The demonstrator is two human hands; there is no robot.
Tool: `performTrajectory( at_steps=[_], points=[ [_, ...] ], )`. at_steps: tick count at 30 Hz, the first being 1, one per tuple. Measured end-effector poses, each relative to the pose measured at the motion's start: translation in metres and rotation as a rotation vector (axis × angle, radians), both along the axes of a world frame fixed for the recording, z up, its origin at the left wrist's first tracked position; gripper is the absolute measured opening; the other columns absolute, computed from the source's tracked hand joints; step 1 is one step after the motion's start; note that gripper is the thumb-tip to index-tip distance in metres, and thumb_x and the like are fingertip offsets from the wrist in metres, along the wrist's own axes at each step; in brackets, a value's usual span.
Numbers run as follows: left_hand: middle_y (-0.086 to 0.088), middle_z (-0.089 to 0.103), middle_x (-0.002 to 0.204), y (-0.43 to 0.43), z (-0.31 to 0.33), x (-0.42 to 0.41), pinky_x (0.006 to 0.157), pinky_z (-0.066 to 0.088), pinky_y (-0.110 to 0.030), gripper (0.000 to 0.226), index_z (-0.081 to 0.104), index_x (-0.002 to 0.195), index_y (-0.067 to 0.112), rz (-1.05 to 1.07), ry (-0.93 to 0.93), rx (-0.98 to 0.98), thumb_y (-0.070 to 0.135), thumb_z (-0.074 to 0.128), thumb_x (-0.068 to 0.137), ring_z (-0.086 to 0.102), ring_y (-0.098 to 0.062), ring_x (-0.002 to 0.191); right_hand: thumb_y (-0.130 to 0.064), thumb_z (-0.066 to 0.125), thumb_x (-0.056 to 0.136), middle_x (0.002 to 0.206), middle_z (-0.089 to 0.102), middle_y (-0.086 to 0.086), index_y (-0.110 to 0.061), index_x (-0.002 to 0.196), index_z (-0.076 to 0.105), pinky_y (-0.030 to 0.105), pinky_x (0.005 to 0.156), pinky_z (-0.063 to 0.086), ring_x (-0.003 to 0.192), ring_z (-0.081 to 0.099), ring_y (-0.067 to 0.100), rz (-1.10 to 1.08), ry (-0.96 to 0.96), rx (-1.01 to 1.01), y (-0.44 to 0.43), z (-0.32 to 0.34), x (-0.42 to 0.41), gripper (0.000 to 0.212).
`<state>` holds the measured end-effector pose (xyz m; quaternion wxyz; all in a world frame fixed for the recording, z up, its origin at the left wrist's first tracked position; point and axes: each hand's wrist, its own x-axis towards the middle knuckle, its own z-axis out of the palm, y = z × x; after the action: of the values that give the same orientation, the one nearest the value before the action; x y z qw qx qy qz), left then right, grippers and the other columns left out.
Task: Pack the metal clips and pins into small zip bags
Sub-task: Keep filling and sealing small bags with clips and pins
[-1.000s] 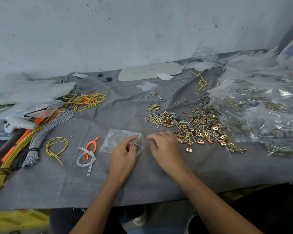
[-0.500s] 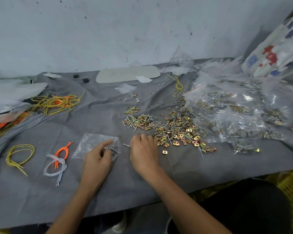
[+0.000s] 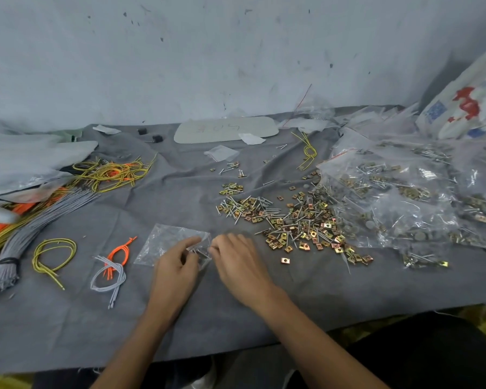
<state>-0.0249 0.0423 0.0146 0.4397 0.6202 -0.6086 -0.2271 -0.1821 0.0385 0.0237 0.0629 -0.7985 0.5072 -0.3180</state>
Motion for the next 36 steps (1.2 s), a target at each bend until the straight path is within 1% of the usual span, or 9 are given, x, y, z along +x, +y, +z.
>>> performTrajectory(
  at_steps=[5,8,13,18,21,27,29,32,36],
  points=[
    [0.001,0.073,0.081,0.000,0.001,-0.002,0.068,0.045,-0.011,0.038,0.070,0.117,0.025,-0.012,0.008,-0.019,0.001,0.056,0.091,0.064,-0.006,0.075,-0.023,0.051,0.101,0.098,0.059,0.000,-0.018,0.102,0.057,0.032,0.078,0.040,0.090,0.049,0.019,0.058,-0.049,0.036,-0.001,-0.004,0.000,0.008],
    [0.000,0.072,0.079,-0.001,0.000,-0.001,0.068,0.046,-0.015,0.038,0.071,0.117,0.026,-0.006,0.003,-0.019,0.002,0.056,0.091,0.062,-0.006,0.070,-0.024,0.057,0.090,0.102,0.060,-0.002,-0.020,0.104,0.062,0.032,0.085,0.041,0.097,0.050,0.018,-0.040,-0.092,0.046,-0.003,-0.005,-0.002,0.016],
    [0.004,0.073,0.081,-0.002,-0.001,0.001,0.076,0.052,-0.030,0.037,0.071,0.118,0.025,-0.004,0.014,-0.013,0.004,0.055,0.092,0.064,-0.006,0.073,-0.036,0.054,0.090,0.100,0.056,-0.005,-0.025,0.099,0.059,0.035,0.087,0.037,0.095,0.048,0.019,-0.052,0.084,0.087,-0.004,-0.007,-0.002,0.016],
    [0.007,0.072,0.076,-0.003,-0.001,0.000,0.068,0.046,-0.020,0.039,0.071,0.119,0.026,0.006,0.031,0.009,0.020,0.050,0.087,0.061,-0.001,0.067,-0.031,0.049,0.101,0.100,0.056,-0.002,-0.021,0.099,0.055,0.037,0.085,0.037,0.093,0.048,0.021,-0.021,0.083,0.045,-0.005,-0.008,-0.003,0.012],
    [0.009,0.073,0.084,0.001,0.003,-0.002,0.074,0.048,-0.015,0.046,0.071,0.119,0.024,-0.007,0.022,0.010,0.026,0.045,0.081,0.064,0.000,0.077,-0.029,0.047,0.103,0.097,0.055,-0.001,-0.021,0.099,0.053,0.037,0.079,0.038,0.088,0.048,0.022,-0.027,0.079,-0.004,-0.005,-0.007,0.000,0.011],
    [0.008,0.073,0.108,0.000,0.007,-0.005,0.090,0.046,-0.014,0.046,0.072,0.118,0.018,-0.026,-0.014,-0.016,0.026,0.047,0.081,0.061,0.005,0.096,-0.028,0.047,0.103,0.097,0.059,0.004,-0.024,0.123,0.058,0.039,0.081,0.040,0.093,0.052,0.029,-0.008,0.191,-0.014,-0.007,-0.008,0.006,0.023],
    [0.006,0.073,0.112,0.000,0.008,-0.005,0.095,0.049,-0.023,0.047,0.072,0.119,0.017,-0.016,-0.001,-0.007,0.026,0.047,0.081,0.063,0.001,0.100,-0.028,0.049,0.102,0.096,0.059,0.003,-0.021,0.117,0.061,0.040,0.080,0.042,0.092,0.051,0.027,0.004,0.148,-0.019,-0.005,-0.007,0.006,0.020],
    [0.007,0.073,0.103,0.001,0.008,-0.005,0.093,0.052,-0.027,0.048,0.072,0.119,0.017,-0.006,0.011,0.013,0.027,0.047,0.080,0.064,0.002,0.093,-0.024,0.056,0.100,0.094,0.061,0.003,-0.015,0.102,0.062,0.038,0.077,0.042,0.090,0.052,0.025,0.024,0.074,-0.025,-0.002,-0.006,0.006,0.011],
    [0.014,0.069,0.089,0.001,0.007,-0.005,0.078,0.044,-0.005,0.047,0.073,0.118,0.020,-0.002,-0.007,0.005,0.027,0.047,0.079,0.060,0.015,0.082,-0.022,0.060,0.099,0.091,0.066,0.001,-0.014,0.096,0.064,0.038,0.073,0.046,0.086,0.055,0.023,0.004,0.006,-0.054,0.000,-0.005,0.006,0.009]
  ],
)
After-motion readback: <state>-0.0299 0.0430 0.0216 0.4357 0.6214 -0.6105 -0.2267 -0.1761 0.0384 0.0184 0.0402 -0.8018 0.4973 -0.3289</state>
